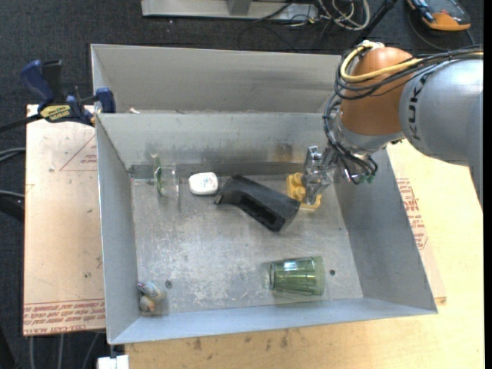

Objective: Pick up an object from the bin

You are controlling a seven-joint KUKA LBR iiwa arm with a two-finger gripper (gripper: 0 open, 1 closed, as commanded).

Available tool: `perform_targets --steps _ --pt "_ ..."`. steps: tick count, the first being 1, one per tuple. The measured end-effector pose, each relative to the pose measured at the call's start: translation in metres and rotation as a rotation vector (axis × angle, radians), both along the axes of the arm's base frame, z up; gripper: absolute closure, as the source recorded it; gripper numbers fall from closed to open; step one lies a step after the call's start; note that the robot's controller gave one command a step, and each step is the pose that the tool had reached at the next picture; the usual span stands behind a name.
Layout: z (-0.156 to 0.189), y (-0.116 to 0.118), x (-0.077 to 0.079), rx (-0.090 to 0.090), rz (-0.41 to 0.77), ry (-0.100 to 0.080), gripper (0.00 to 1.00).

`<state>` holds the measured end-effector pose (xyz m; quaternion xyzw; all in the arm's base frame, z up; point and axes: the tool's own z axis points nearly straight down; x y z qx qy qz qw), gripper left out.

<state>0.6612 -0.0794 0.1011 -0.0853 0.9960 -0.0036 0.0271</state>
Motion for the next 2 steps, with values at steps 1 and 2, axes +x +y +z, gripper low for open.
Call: perform_targets --steps 1,2 --pt "0.0 0.0 0.0 0.0 0.0 0.0 1.0" --pt "0.0 0.0 0.0 0.0 0.0 0.0 1.0"
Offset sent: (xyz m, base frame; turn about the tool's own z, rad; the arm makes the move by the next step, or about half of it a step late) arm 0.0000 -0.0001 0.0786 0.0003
